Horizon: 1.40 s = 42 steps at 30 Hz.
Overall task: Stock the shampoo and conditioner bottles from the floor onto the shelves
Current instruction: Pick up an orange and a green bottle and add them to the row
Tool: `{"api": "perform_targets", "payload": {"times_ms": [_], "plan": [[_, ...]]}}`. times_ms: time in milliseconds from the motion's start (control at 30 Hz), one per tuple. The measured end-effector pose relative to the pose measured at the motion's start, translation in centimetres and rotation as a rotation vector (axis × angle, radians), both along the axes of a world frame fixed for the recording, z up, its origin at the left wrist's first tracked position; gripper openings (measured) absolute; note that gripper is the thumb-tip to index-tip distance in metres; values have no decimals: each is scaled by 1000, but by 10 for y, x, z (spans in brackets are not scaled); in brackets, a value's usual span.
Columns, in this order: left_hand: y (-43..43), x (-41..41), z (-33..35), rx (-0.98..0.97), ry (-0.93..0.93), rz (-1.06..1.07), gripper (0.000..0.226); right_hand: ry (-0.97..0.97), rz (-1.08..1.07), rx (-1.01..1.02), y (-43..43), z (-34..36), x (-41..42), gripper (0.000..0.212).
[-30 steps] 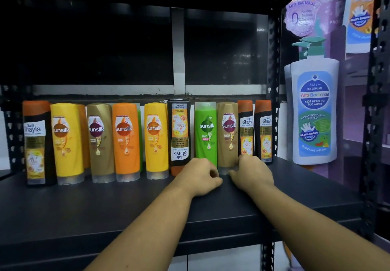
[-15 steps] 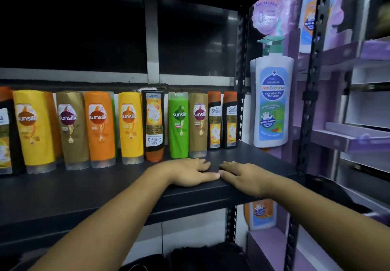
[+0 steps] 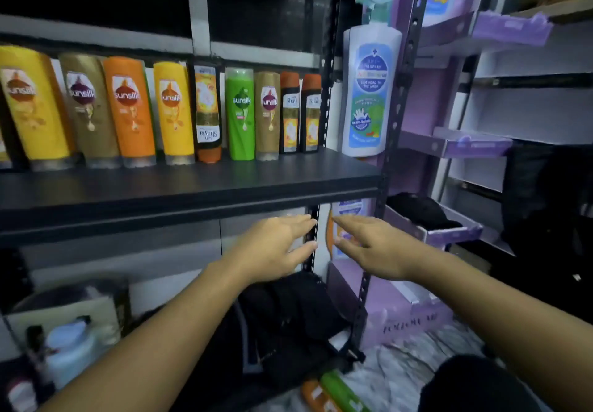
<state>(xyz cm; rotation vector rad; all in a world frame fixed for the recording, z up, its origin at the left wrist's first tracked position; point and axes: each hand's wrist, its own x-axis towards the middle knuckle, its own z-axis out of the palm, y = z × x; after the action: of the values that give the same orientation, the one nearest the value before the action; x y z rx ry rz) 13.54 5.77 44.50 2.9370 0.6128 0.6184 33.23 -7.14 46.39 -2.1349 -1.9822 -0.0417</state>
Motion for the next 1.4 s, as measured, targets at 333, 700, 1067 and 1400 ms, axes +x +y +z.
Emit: {"api": "perform_targets", "payload": {"times_ms": [333,700,1067,1400], "plan": [[-76,-1,-184,-403,229,43,61,99,-121,-344,-79,-166,-25,44],[-72,34,-342,-721,483,153,47,210,-359,-682,-57,-343,17,67],[-13,86,-458,-893,489,318,60,389,-473,-720,-11,-466,69,64],[22,134,-534,-1291,119,556,78,504,-529,-603,69,-539,102,74]]}}
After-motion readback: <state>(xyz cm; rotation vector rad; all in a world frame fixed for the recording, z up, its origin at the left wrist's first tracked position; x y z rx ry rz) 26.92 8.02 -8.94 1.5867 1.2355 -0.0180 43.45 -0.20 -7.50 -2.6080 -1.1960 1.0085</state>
